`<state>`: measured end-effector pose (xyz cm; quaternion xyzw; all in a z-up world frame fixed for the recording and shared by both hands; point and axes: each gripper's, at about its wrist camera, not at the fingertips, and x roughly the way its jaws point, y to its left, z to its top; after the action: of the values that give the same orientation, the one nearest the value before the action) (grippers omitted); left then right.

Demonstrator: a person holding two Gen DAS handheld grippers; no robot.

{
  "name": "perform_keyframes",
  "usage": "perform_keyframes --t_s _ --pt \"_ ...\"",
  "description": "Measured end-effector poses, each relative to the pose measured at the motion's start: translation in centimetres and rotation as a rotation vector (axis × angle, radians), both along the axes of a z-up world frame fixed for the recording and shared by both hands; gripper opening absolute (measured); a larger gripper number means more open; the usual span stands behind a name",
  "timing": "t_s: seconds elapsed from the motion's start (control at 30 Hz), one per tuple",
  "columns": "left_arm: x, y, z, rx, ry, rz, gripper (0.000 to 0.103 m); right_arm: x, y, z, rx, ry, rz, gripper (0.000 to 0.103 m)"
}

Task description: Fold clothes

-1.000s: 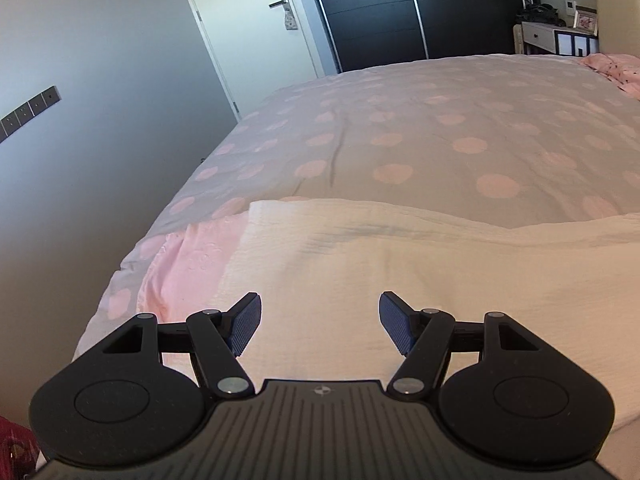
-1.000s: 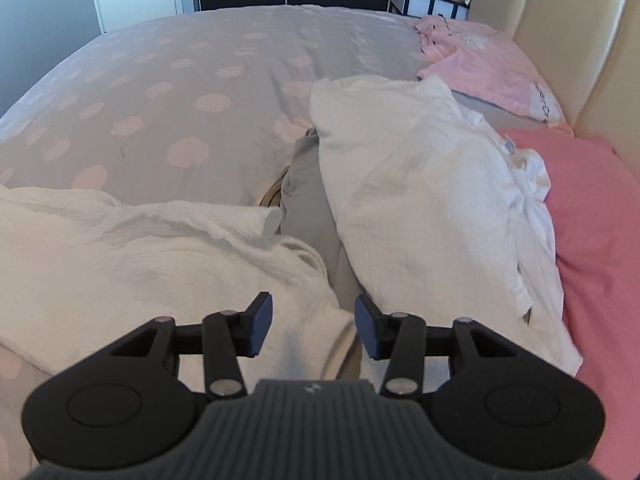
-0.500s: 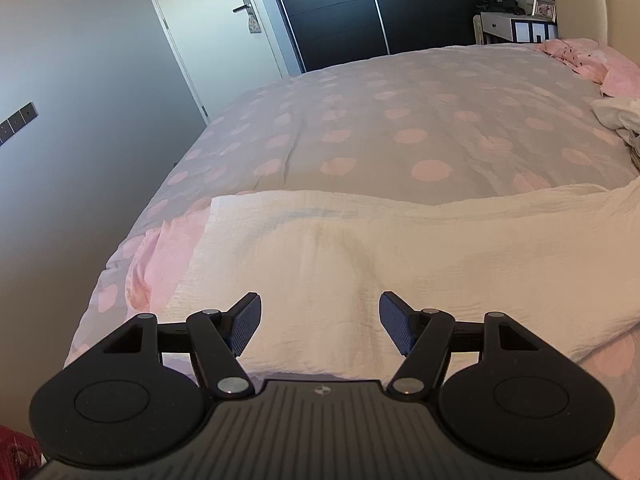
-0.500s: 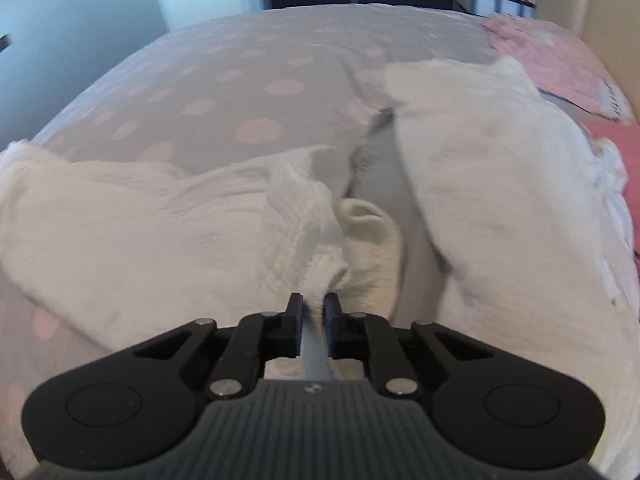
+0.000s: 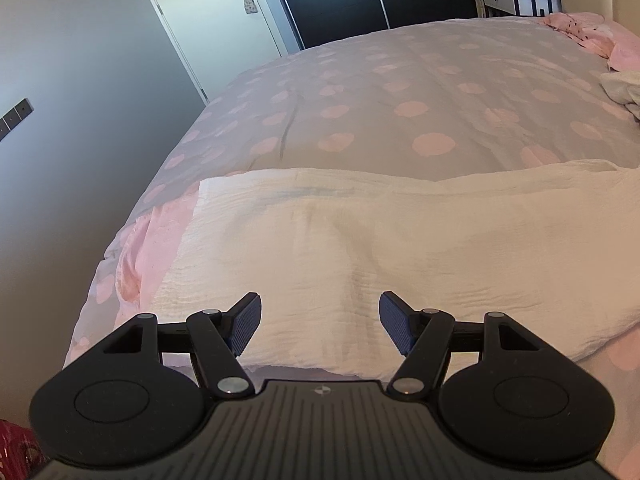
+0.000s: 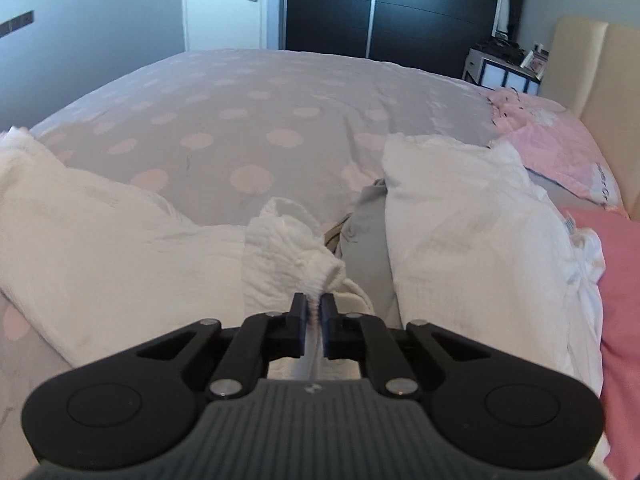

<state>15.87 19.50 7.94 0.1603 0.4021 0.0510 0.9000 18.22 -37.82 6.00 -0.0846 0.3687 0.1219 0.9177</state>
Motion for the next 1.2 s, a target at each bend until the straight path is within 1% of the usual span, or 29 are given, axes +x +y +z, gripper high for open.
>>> perform_keyframes --t_s 0.13,0.23,0.33,0.43,0.5,0.53,0.57,0.63,0.7,0.73,0.8,0.87,0.93,0.97,1.0,1.07,1.13,1.2 --pt "0.4 -0.5 -0.5 0.015 0.016 -0.013 0.065 2.5 1.4 -2.4 -0.053 0.052 0.035 0.009" --pt "0.7 -0.8 -1.1 0.032 0.031 -0.022 0.065 3.9 1.4 -3.7 -0.099 0.065 0.014 0.009" --pt "0.9 -1.0 -1.6 0.048 0.046 -0.031 0.065 5.1 1.2 -4.7 -0.146 0.057 -0.03 0.009" --pt "1.2 -0.8 -2.0 0.053 0.054 -0.033 0.065 5.5 1.0 -5.2 -0.165 0.064 -0.039 0.01" --pt "1.3 -0.5 -2.1 0.046 0.054 -0.028 0.065 5.3 1.1 -5.1 -0.196 0.048 -0.035 0.019" --pt "1.4 -0.4 -2.2 0.041 0.057 -0.024 0.065 5.1 1.1 -5.0 -0.21 0.032 -0.037 0.036" --pt "1.5 -0.3 -2.3 0.036 0.06 -0.02 0.065 4.8 1.0 -4.9 -0.218 0.018 -0.036 0.051" --pt "1.7 0.0 -2.5 0.027 0.066 -0.011 0.064 4.6 0.6 -4.9 -0.224 0.011 -0.048 0.054" --pt "1.8 0.1 -2.7 0.027 0.074 -0.008 0.065 4.9 -0.1 -5.2 -0.174 0.035 -0.066 0.054" --pt "1.8 0.1 -2.7 0.029 0.077 -0.009 0.065 5.1 -0.4 -5.5 -0.133 0.056 -0.067 0.052" --pt "1.7 0.1 -2.7 0.038 0.078 -0.013 0.064 5.9 -0.3 -6.3 -0.114 0.075 -0.079 0.052" --pt "1.5 0.2 -2.4 0.037 0.07 -0.007 0.065 7.1 -0.5 -7.2 -0.093 0.11 -0.113 0.061" --pt "1.4 0.3 -2.1 0.032 0.062 -0.001 0.064 7.6 -0.3 -7.7 -0.09 0.12 -0.124 0.061" --pt "1.3 0.4 -2.0 0.03 0.057 0.002 0.065 7.6 -0.3 -7.5 -0.072 0.134 -0.124 0.054" --pt "1.2 0.5 -1.8 0.027 0.053 0.005 0.064 7.7 -0.2 -7.4 -0.054 0.147 -0.124 0.043" --pt "1.0 0.6 -1.6 0.026 0.047 0.009 0.065 7.4 -0.5 -6.8 -0.014 0.157 -0.132 0.025" --pt "0.9 0.9 -1.5 0.025 0.044 0.012 0.065 6.8 -1.3 -5.9 0.05 0.156 -0.15 0.021" --pt "0.9 1.0 -1.5 0.023 0.046 0.014 0.064 5.8 -2.2 -4.8 0.111 0.145 -0.192 0.02"
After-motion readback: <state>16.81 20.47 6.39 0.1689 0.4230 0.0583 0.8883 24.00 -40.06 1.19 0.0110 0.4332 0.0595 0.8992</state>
